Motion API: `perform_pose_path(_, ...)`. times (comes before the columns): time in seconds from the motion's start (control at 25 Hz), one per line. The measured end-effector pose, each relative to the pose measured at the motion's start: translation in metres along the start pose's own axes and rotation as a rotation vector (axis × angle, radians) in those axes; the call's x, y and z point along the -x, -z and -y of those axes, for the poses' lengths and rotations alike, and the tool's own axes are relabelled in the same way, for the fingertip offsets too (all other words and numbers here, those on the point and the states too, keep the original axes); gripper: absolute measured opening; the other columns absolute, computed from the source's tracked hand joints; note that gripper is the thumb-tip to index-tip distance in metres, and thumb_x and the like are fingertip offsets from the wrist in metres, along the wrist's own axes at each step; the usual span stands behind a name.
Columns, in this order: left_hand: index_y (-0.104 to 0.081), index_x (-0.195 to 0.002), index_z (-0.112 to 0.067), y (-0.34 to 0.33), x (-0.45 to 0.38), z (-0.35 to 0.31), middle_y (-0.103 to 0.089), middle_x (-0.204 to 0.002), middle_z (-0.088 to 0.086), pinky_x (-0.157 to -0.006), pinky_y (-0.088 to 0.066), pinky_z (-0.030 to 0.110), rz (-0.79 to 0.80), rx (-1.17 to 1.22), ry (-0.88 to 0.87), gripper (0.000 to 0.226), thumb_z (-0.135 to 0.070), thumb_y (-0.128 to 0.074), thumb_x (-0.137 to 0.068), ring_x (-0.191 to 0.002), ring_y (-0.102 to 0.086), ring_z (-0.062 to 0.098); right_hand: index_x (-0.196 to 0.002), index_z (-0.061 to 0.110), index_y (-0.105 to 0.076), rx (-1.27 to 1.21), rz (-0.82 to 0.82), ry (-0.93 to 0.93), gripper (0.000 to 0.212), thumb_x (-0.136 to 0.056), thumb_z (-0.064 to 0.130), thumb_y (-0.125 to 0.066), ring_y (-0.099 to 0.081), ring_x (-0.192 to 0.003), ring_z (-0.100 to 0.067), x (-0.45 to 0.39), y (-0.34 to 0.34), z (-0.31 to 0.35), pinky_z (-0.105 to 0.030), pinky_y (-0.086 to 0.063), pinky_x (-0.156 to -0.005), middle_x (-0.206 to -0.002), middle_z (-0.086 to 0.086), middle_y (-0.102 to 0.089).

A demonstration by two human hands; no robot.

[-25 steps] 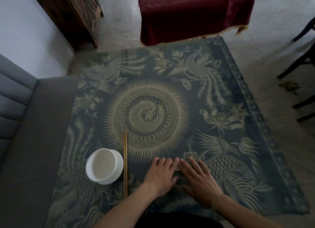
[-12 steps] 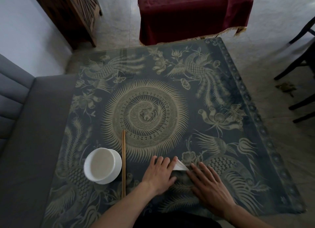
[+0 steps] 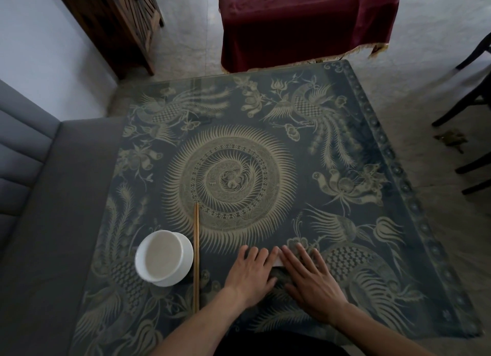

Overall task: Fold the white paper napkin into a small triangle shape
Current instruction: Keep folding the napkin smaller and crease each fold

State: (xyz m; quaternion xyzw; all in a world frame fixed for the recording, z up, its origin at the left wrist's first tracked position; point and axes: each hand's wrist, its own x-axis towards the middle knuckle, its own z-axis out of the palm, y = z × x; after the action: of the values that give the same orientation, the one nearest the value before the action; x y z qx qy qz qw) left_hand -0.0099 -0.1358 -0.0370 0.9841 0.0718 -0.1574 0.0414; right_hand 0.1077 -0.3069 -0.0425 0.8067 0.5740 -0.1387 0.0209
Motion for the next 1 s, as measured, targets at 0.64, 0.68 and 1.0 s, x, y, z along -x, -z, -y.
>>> perform_pose_path(0.64, -0.062, -0.115, -0.021, -0.013, 0.042, 0.018, -0.056, -0.102, -0.001, -0.086, -0.048, 0.036, -0.212, 0.221, 0.051, 0.038, -0.048, -0.05, -0.091, -0.096, -0.056, 0.02, -0.148, 0.017, -0.041, -0.092, -0.08, -0.015, 0.064, -0.094, 0.051, -0.036, -0.034, -0.142, -0.03, -0.003, -0.004, 0.003, -0.05, -0.019, -0.109, -0.156, 0.001, -0.036)
perform_pose_path(0.68, -0.062, -0.108, -0.023, -0.009, 0.035, 0.017, -0.055, -0.101, -0.003, -0.084, -0.046, 0.035, -0.221, 0.291, 0.112, 0.032, -0.048, -0.049, -0.093, -0.094, -0.056, 0.019, -0.149, 0.019, -0.04, -0.132, -0.105, -0.042, 0.062, -0.095, 0.051, -0.037, -0.036, -0.141, -0.028, -0.006, -0.003, 0.005, -0.049, -0.022, -0.11, -0.155, 0.002, -0.039)
perform_pose_path(1.0, -0.057, -0.105, -0.024, 0.02, -0.019, 0.003, -0.061, -0.103, -0.004, -0.083, -0.044, 0.035, -0.101, 0.402, 0.437, 0.034, -0.053, -0.063, -0.088, -0.099, -0.057, 0.018, -0.13, 0.024, -0.057, -0.282, -0.106, -0.279, 0.042, -0.092, 0.04, -0.062, -0.054, -0.108, -0.023, -0.046, 0.019, 0.007, -0.039, -0.046, -0.087, -0.117, 0.003, -0.06)
